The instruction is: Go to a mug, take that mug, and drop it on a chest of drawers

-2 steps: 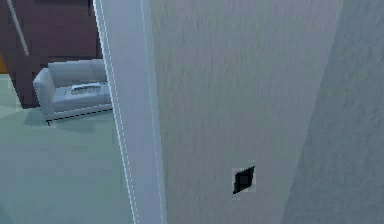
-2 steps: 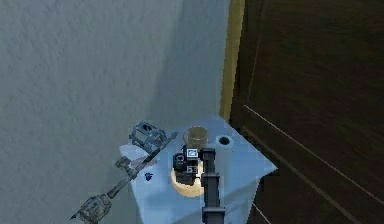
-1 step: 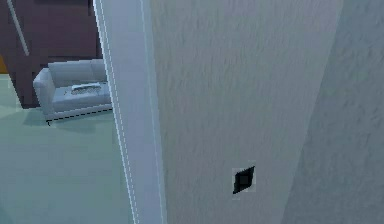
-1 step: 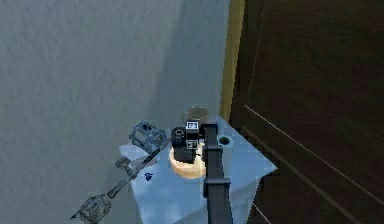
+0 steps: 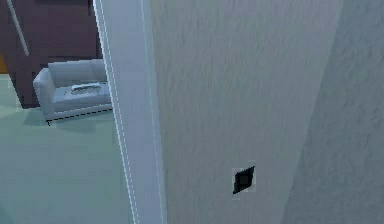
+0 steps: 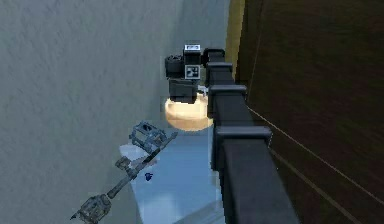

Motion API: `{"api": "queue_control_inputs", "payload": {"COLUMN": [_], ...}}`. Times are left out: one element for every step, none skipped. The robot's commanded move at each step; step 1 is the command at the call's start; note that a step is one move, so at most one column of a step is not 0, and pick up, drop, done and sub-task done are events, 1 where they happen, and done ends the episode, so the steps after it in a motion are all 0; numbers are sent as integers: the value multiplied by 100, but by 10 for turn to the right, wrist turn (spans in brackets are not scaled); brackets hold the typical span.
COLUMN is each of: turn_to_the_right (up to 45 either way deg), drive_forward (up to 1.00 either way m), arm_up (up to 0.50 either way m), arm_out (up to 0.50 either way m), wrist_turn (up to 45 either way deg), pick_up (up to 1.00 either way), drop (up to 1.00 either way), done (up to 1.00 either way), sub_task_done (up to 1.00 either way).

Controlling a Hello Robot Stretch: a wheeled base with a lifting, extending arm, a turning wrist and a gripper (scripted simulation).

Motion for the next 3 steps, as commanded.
{"api": "queue_control_inputs", "payload": {"turn_to_the_right": [0,0,0], "drive_forward": [0,0,0], "arm_up": [0,0,0], "arm_out": [0,0,0], "wrist_turn": [-450,-450,-450], "pick_up": [0,0,0], "drop": [0,0,0], "done": [0,0,0], "sub_task_done": [0,0,0]}}
